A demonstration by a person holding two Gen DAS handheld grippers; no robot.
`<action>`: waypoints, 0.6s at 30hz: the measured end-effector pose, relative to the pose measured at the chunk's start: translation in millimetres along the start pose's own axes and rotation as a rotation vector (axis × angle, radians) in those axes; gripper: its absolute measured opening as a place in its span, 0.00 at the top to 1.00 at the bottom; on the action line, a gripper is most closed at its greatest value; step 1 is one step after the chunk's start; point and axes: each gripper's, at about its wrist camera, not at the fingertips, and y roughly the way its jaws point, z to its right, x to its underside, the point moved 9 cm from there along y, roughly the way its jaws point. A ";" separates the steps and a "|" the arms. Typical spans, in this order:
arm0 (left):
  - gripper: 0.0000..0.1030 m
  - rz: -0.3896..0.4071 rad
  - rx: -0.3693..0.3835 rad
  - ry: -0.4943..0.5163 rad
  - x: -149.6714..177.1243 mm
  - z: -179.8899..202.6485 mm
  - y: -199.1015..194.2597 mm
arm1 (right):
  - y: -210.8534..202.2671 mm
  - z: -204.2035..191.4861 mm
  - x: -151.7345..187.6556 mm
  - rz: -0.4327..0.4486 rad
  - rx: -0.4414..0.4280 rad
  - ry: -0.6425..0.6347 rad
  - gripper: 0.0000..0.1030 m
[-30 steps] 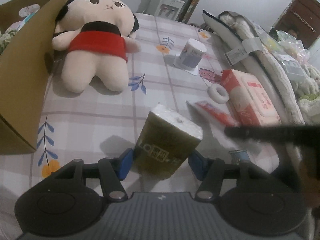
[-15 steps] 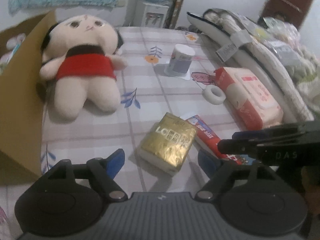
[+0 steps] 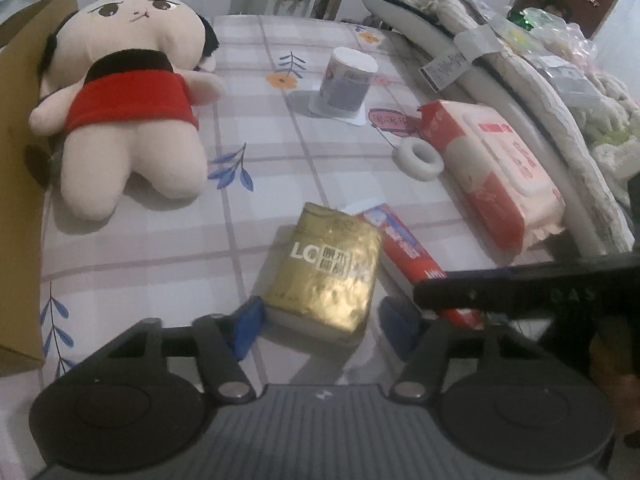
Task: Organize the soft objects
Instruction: 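Lift the gold tissue pack with the left tool while the right tool grasps the red toothpaste, then lift the gold tissue pack with the left tool while the right tool lifts the toothpaste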
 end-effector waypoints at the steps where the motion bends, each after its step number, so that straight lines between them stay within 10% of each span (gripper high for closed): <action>1: 0.47 -0.004 0.002 0.002 2.0 1.4 -1.2 | -0.5 -0.1 0.8 -0.003 -0.010 0.012 0.73; 10: 0.34 -0.038 0.089 -0.002 28.6 18.3 -20.3 | -9.2 -3.9 15.9 -0.020 -0.043 0.053 0.73; 18: 0.23 0.041 0.003 0.103 10.7 26.2 -36.1 | -18.8 -16.6 6.4 0.033 0.012 -0.053 0.67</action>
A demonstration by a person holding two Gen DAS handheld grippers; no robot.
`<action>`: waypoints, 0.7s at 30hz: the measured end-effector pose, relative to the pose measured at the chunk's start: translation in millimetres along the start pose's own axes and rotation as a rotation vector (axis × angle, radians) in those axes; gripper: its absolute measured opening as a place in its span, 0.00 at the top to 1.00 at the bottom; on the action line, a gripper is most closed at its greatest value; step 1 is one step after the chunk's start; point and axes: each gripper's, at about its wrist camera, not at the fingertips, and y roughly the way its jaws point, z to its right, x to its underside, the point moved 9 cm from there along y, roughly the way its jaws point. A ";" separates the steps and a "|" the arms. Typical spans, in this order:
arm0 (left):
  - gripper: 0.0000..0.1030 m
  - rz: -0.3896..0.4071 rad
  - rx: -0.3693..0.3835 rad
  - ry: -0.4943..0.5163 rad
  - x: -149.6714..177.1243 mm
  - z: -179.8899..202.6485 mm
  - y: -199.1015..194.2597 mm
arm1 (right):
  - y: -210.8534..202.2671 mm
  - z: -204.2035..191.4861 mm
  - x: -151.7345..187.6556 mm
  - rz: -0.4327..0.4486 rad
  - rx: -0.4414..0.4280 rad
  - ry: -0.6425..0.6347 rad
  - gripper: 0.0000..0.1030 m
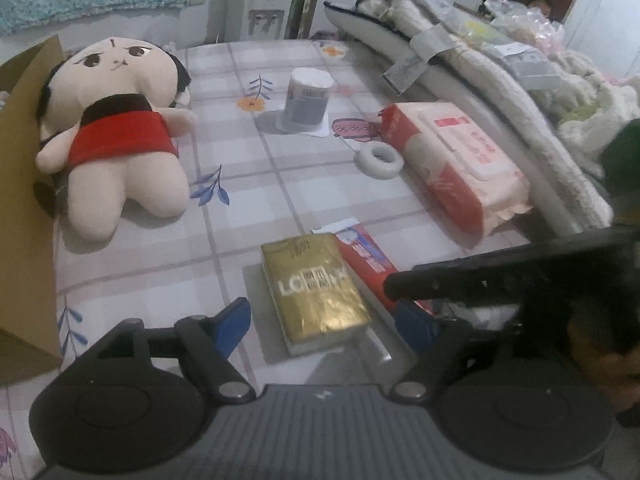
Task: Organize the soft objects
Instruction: 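Lift the gold tissue pack with the left tool while the right tool lifts the toothpaste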
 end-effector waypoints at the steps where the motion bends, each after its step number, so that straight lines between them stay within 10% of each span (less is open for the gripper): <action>1: 0.24 -0.008 -0.006 0.001 -3.1 -0.5 3.9 | 0.4 -0.7 -1.7 0.002 0.010 -0.011 0.66; 21: 0.40 -0.072 -0.093 -0.016 -11.2 -21.1 44.5 | 11.5 -3.0 -9.4 -0.028 0.078 -0.107 0.52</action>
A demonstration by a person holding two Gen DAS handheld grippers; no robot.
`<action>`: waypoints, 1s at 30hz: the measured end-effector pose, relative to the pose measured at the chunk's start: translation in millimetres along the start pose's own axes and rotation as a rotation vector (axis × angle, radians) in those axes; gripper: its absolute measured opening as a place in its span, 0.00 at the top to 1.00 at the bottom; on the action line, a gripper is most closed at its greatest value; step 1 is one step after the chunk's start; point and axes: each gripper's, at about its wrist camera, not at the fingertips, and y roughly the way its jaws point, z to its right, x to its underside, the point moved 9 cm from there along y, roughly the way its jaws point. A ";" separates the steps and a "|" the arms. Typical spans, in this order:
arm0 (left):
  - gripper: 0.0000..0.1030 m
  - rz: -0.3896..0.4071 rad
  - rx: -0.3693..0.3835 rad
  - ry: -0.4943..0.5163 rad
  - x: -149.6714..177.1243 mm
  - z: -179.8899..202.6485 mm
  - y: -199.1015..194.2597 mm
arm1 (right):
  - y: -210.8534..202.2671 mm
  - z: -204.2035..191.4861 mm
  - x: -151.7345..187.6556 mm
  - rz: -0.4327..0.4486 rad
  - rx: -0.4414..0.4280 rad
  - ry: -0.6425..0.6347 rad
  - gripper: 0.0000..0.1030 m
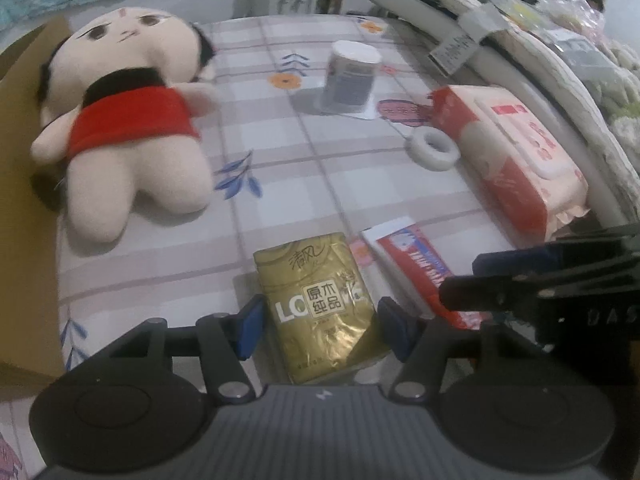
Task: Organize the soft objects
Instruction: 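Lift the gold tissue pack with the left tool while the right tool lifts the toothpaste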
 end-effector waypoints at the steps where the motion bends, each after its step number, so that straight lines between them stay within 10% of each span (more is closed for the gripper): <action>1: 0.40 0.001 -0.001 -0.011 1.8 -3.4 -1.7 | 2.2 -3.0 0.0 -0.005 0.002 -0.011 0.47; 21: 0.39 -0.023 -0.032 -0.057 4.9 -20.2 -6.0 | 15.8 -12.4 9.9 -0.004 0.098 -0.187 0.43; 30: 0.40 -0.010 -0.049 -0.036 6.4 -18.0 -5.9 | 13.8 -15.4 13.6 0.032 0.095 -0.256 0.64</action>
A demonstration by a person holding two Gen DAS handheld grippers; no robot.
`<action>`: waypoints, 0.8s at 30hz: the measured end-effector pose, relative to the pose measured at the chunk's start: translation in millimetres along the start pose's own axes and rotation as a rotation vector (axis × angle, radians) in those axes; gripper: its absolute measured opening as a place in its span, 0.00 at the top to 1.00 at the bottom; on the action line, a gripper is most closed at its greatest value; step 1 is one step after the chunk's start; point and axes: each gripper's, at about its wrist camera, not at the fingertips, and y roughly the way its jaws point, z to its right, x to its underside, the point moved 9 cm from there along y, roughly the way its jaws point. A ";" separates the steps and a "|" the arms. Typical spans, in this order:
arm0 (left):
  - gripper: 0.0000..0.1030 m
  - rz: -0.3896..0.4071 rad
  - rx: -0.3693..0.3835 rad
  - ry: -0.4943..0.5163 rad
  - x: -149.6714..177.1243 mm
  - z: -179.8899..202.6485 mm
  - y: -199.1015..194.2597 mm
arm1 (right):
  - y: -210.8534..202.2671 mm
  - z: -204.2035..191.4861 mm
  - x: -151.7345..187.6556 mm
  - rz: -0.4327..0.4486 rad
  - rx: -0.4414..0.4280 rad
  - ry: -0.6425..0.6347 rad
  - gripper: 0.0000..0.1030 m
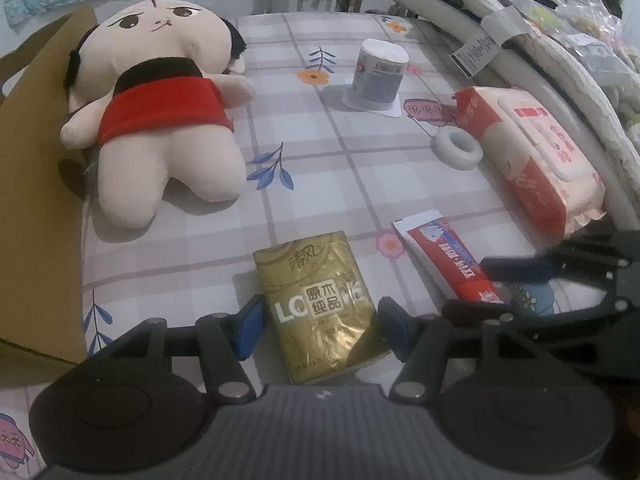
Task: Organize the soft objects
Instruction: 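Lift the gold tissue pack with the left tool while the right tool lifts the toothpaste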
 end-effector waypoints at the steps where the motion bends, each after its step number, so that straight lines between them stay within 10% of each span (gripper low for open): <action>1: 0.41 0.002 0.001 -0.006 0.1 -0.7 -0.3 | -0.3 0.2 0.2 0.007 0.001 0.002 0.65; 24: 0.44 0.122 0.031 -0.075 -1.8 -3.2 -35.0 | -37.7 21.3 -5.5 0.188 -0.106 0.268 0.72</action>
